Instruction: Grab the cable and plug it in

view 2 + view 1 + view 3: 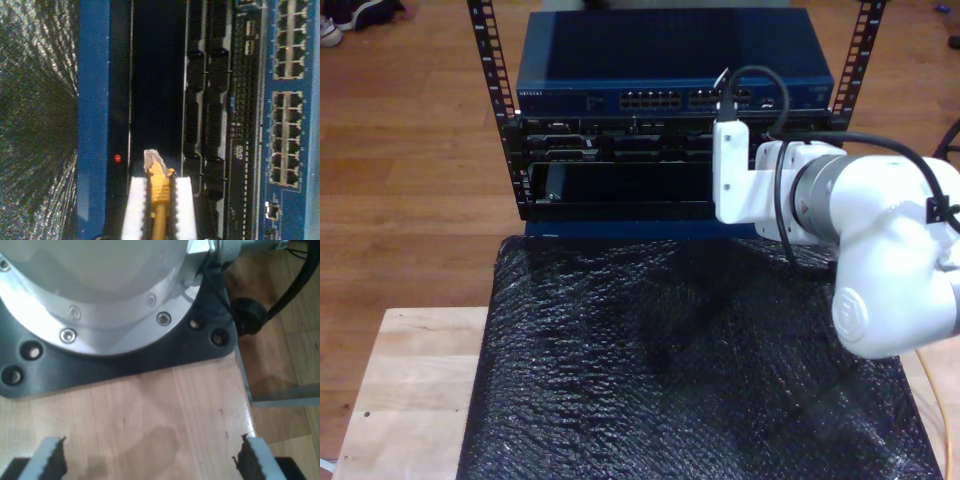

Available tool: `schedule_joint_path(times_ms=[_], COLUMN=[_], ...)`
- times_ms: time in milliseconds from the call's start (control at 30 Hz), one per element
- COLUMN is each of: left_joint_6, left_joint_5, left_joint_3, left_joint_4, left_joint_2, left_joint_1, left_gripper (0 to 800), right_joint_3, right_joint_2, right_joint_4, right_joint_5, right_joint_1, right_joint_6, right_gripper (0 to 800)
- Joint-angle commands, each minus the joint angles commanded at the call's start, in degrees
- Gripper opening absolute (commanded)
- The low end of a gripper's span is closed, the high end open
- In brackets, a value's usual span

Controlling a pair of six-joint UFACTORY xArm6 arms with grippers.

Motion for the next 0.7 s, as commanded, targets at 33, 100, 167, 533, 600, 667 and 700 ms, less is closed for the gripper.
schedule_joint_path(times_ms=[33, 100, 167, 533, 600, 667, 700], left_joint_6=[0.0, 0.0, 0.0, 0.0, 0.0, 0.0, 0.0], left_joint_5=[0.0, 0.0, 0.0, 0.0, 0.0, 0.0, 0.0], left_joint_3=[0.0, -0.1, -0.1, 0.0, 0.0, 0.0, 0.0], left_joint_4=[0.0, 0.0, 0.0, 0.0, 0.0, 0.0, 0.0], left_joint_2=[0.0, 0.0, 0.0, 0.0, 0.0, 0.0, 0.0], left_joint_1=[0.0, 0.0, 0.0, 0.0, 0.0, 0.0, 0.0], left_gripper=[800, 800, 800, 800, 800, 800, 800], right_joint_3=[0.4, 0.8, 0.5, 0.6, -0.3, -1.2, -1.4], right_joint_2=[0.0, -0.1, 0.0, 0.0, 0.1, 0.4, 0.4], right_joint_4=[-0.1, -1.1, -2.6, -7.2, -7.8, -7.8, -7.8], right_joint_5=[-1.0, -3.0, -4.4, -5.1, -5.1, -5.1, -5.1], right_joint_1=[0.0, 0.0, 0.0, 0.0, 0.1, 0.2, 0.1], right_joint_6=[0.0, -0.5, -1.2, -3.8, -4.1, -4.1, -4.0], right_gripper=[0, 0, 0, 0, 0, 1, 1])
